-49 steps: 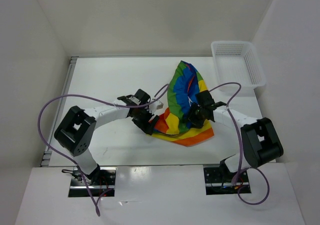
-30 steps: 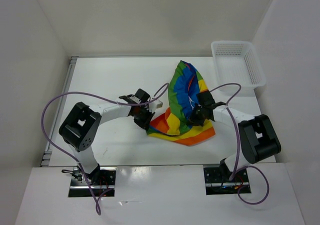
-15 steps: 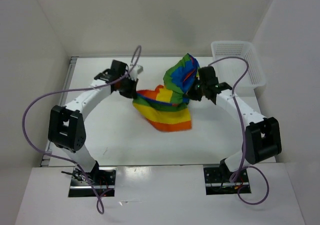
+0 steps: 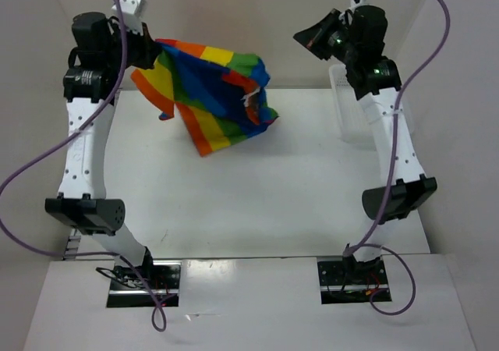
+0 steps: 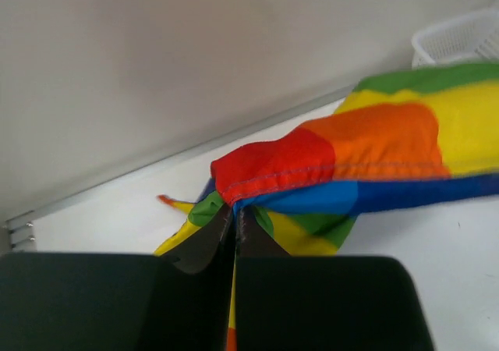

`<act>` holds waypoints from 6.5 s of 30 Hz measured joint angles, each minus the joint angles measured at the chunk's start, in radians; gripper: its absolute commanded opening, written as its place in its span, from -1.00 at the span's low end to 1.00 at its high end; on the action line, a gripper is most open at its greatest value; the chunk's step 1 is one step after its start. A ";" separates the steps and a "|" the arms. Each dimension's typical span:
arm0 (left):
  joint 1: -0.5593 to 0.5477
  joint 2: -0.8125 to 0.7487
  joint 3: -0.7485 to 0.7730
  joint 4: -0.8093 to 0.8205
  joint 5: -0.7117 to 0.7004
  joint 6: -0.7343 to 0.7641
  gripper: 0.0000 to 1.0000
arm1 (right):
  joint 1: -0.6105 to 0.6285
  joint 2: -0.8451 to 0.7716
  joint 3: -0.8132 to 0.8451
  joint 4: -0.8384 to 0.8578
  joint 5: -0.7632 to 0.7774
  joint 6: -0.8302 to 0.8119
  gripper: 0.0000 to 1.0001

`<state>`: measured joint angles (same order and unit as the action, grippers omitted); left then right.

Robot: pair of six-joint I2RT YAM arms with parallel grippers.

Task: Fold and stack the shorts
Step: Flatten the shorts out

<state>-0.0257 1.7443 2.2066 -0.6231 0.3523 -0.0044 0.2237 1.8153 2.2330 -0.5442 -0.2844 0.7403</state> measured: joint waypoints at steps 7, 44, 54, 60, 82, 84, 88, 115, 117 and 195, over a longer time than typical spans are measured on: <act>0.021 -0.414 -0.574 0.121 0.003 0.001 -0.55 | -0.030 -0.401 -0.563 0.067 0.019 -0.016 -1.00; 0.110 -0.621 -1.247 -0.133 0.029 0.002 -0.08 | 0.530 0.696 0.010 0.013 -0.063 -0.201 -0.62; 0.109 -0.441 -1.164 -0.134 -0.005 0.001 -1.00 | 0.520 0.730 0.130 -0.125 0.122 -0.209 -1.00; 0.105 -0.322 -1.005 -0.058 0.048 0.000 -0.94 | 0.439 0.428 -0.074 -0.166 0.203 -0.285 -1.00; -0.057 -0.146 -1.049 0.024 0.036 0.000 0.85 | 0.003 -0.248 -0.937 -0.146 0.220 -0.230 -0.63; -0.052 -0.105 -1.048 0.041 0.017 0.000 0.85 | 0.007 -0.319 -1.005 -0.142 0.196 -0.222 -0.58; -0.010 -0.001 -1.028 0.063 -0.035 0.000 0.85 | 0.042 -0.439 -1.139 -0.137 0.163 -0.188 -0.15; 0.088 0.311 -0.795 0.234 0.056 -0.001 -1.00 | 0.115 -0.511 -1.509 0.053 0.018 0.066 0.39; 0.090 0.311 -0.795 0.232 0.060 -0.001 -1.00 | 0.124 -0.481 -1.514 0.092 0.024 0.075 0.27; 0.334 -0.378 -0.237 0.347 0.380 -0.023 -1.00 | 0.046 -0.727 -0.694 -0.263 -0.117 0.010 -0.05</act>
<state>0.3084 1.3666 1.9694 -0.2764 0.7322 -0.0273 0.2695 1.0885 1.5391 -0.8074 -0.4019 0.7506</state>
